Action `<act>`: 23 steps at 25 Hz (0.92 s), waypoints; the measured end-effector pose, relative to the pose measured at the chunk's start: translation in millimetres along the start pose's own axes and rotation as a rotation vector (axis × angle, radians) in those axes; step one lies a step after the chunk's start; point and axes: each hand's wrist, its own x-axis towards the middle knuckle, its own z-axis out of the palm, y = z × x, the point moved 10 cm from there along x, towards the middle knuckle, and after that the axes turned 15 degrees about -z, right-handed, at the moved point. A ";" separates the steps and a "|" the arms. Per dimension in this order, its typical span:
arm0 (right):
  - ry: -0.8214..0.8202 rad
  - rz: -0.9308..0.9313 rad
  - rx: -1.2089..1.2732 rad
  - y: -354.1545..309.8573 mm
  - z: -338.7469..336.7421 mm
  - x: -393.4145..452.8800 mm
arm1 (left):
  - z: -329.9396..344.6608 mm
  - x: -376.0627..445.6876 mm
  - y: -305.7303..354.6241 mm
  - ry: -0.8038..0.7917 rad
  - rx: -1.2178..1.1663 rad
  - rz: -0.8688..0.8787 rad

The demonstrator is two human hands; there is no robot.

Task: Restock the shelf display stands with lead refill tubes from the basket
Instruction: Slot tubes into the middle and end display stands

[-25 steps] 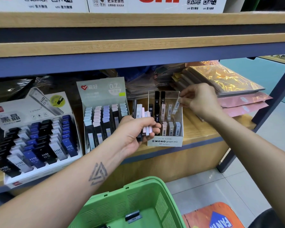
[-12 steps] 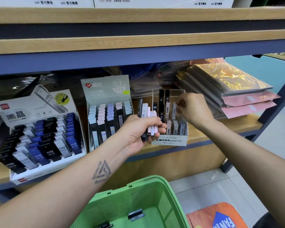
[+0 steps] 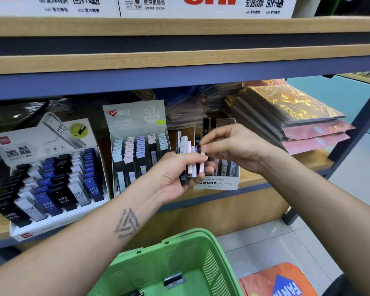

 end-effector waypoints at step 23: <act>-0.321 -0.498 -0.767 -40.8 16.3 -7.8 | -13.3 -2.0 12.4 0.144 0.058 0.089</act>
